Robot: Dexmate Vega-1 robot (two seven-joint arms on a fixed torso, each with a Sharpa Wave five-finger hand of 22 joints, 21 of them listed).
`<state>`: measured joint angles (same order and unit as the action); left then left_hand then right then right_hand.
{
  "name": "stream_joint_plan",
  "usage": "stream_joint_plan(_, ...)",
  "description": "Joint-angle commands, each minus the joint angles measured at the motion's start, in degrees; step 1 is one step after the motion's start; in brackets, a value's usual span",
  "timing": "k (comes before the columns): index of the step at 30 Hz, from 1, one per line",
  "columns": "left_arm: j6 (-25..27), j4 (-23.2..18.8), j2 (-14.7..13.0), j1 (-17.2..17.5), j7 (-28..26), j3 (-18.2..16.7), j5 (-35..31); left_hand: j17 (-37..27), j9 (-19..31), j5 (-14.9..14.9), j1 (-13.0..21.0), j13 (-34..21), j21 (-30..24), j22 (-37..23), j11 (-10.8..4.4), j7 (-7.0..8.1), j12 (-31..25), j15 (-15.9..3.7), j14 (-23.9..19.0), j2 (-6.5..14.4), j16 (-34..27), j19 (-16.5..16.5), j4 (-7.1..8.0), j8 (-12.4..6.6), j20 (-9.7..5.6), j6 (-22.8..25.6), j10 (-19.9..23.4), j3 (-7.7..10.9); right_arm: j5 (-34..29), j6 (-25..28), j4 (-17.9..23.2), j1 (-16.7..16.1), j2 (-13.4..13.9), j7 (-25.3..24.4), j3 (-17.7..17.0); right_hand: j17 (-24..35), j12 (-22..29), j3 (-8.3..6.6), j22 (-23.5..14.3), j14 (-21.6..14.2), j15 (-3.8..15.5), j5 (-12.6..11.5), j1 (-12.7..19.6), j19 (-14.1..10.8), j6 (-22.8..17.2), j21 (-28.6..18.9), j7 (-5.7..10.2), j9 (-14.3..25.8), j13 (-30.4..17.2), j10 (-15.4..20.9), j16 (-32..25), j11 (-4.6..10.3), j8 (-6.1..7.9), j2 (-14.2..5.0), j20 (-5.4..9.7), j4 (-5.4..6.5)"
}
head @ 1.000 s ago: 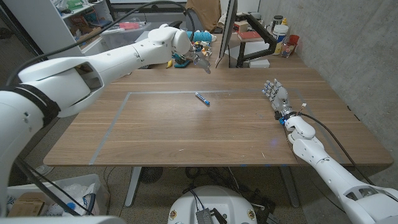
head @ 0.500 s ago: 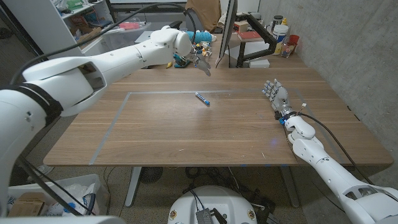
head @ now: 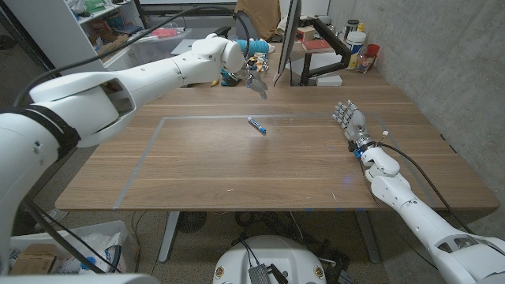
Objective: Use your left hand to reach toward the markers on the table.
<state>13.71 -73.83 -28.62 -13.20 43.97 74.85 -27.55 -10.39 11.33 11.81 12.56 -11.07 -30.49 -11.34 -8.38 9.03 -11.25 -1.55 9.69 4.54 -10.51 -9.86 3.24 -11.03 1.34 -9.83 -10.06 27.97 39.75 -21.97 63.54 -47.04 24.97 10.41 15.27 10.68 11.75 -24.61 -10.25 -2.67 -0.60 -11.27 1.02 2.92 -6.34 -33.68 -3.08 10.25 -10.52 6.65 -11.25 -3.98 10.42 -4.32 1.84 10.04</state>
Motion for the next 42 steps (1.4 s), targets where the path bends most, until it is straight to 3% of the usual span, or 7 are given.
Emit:
stream_joint_plan(1,1.04,-0.54,-0.35,0.34,1.02,0.47,-0.19,-0.20,0.26,-0.08,0.80,-0.29,0.18,-0.12,-0.13,-0.07,0.18,-3.22,10.06,0.09,-0.11,-12.75,-0.46,-0.11,-0.16,-19.58,-10.53,0.00,-0.26,0.04,0.29,-0.04,0.02,-0.23,0.16,0.14,0.34,0.06,-0.29,-0.25,0.13,-0.55,0.19,-0.30,-0.65,0.10,-0.01,0.25,-0.14,0.63,-0.12,-0.04,0.42,-5.35,6.12,0.11)
stream_joint_plan(42,1.80,1.79,1.18,-0.50,2.92,3.16,-1.54,-0.31,0.48,-0.17,2.72,-0.41,0.75,-0.31,-0.01,0.25,-0.02,-2.94,11.59,0.58,-0.21,-13.50,-1.11,-0.45,-0.14,-22.09,-12.49,-0.12,-0.52,0.04,0.26,-0.16,-0.05,-0.54,0.43,0.13,0.33,0.11,-0.30,-0.29,0.10,-0.56,0.18,-0.47,-0.64,0.51,0.00,0.26,-0.14,0.64,-0.11,-0.11,0.41,-5.31,6.08,0.10)
